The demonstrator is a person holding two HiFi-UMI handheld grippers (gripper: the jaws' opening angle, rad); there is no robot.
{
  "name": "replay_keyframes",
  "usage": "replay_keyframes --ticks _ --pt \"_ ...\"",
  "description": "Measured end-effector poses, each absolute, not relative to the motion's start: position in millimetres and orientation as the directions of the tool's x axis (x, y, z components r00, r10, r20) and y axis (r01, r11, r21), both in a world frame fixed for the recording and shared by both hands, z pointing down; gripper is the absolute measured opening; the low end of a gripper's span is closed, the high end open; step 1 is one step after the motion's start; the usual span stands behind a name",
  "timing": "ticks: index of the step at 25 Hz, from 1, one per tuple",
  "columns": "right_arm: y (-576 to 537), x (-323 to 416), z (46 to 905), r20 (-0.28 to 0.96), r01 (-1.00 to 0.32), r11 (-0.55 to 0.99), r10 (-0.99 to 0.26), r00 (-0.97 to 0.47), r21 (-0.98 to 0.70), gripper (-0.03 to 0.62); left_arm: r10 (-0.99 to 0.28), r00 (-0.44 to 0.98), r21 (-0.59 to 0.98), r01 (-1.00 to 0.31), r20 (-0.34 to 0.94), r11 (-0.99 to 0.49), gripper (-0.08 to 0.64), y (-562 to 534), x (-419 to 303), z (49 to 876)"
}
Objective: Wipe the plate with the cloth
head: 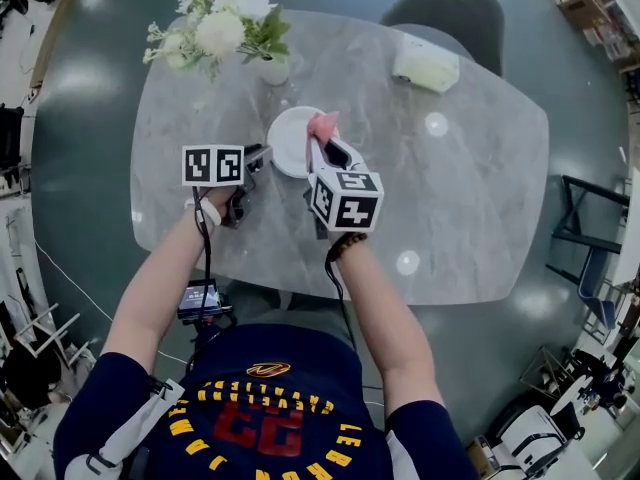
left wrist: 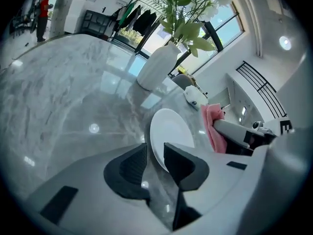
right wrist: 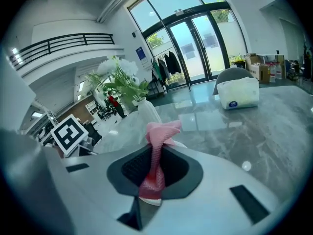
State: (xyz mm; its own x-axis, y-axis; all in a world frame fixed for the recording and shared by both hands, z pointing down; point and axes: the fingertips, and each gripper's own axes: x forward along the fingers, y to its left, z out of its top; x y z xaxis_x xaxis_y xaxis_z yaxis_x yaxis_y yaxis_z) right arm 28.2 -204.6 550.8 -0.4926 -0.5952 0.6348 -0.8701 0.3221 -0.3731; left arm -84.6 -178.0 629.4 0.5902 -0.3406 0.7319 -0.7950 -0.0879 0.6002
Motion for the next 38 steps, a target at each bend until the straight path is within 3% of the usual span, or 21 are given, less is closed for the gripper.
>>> replay_keyframes --ticks 7,12,24,31,38 --pt "-213 6 578 0.670 -0.864 0.344 -0.545 -0.503 -0.369 0.041 -0.346 0.578 0.610 -0.792 0.740 -0.020 0.102 -181 -84 638" --pt "-218 -7 585 0.679 -0.858 0.352 -0.527 -0.511 -0.373 0.041 -0.325 0.601 0.639 -0.769 0.730 0.016 0.044 -176 -80 640" --pt "-224 -38 601 0.692 -0.837 0.382 -0.477 -0.542 -0.392 0.041 -0.327 0.630 0.679 -0.732 0.704 0.052 0.002 -171 -76 635" --pt "-221 -49 615 0.727 -0.829 0.418 -0.424 -0.540 -0.372 0.040 -0.336 0.637 0.694 -0.716 0.694 0.076 0.002 -167 -73 634" --pt "-230 -21 608 0.715 -0.858 0.358 -0.481 -0.507 -0.367 0.040 -0.363 0.629 0.697 -0.711 0.687 0.088 0.026 -172 -76 632"
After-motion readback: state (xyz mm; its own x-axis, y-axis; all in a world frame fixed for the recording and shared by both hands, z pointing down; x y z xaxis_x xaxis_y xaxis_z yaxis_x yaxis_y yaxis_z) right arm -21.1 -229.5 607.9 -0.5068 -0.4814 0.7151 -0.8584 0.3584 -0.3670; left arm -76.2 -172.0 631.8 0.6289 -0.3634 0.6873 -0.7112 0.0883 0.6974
